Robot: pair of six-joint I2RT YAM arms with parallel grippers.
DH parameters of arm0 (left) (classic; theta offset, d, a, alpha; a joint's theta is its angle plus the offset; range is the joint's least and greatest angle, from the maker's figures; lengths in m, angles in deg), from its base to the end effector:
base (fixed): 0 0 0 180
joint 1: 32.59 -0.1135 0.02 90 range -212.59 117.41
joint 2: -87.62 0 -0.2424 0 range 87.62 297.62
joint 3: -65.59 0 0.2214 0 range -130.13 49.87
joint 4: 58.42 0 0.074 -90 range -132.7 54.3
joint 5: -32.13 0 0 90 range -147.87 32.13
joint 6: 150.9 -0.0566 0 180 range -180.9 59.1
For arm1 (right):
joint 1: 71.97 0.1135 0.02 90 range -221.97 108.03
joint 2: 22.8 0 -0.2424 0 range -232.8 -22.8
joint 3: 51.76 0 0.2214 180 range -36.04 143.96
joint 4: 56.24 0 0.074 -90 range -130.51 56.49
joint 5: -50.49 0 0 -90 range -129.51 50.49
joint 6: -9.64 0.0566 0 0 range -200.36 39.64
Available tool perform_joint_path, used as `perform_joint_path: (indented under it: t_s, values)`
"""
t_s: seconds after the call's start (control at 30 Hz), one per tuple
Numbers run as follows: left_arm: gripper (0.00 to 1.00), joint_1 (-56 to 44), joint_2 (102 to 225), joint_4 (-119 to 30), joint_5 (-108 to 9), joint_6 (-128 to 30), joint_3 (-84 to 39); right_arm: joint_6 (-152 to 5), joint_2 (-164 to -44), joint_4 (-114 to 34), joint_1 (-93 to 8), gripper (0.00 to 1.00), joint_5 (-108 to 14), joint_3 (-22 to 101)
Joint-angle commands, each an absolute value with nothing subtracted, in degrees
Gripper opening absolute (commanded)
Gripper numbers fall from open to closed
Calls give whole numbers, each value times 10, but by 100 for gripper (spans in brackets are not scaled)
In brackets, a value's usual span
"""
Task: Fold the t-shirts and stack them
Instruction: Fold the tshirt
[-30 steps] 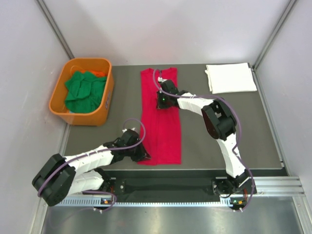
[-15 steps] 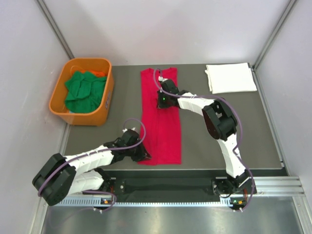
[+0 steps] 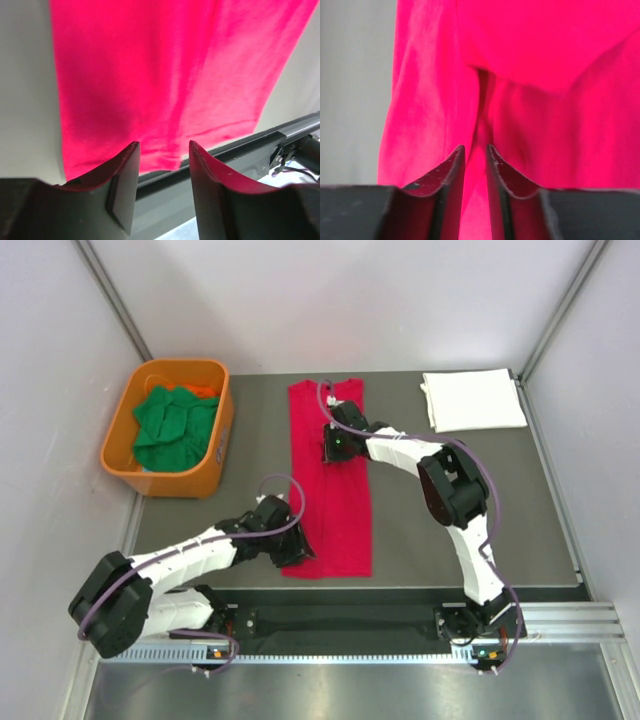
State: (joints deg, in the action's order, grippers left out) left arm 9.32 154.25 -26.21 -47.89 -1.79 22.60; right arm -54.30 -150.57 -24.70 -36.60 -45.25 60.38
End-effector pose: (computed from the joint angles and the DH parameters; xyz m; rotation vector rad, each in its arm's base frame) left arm 0.1419 -0.1406 0.1399 -0.3420 2.7597 -0.8133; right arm 0.3802 0.2768 0.1499 -0.2500 2.4687 0.6039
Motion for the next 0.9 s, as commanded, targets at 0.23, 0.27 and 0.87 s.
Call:
perform_joint_path:
  t_s: [0.23, 0.27, 0.87]
  values:
    - [52, 0, 1583, -88, -491, -160, 71, -499, -1251, -166, -373, 38, -467, 452]
    - [53, -27, 1579, -90, -479, -163, 82, -493, -1233, -156, -373, 39, -476, 431]
    - [55, -24, 1473, -83, -503, -91, 192, -294, -930, -137, -293, 45, -490, 19]
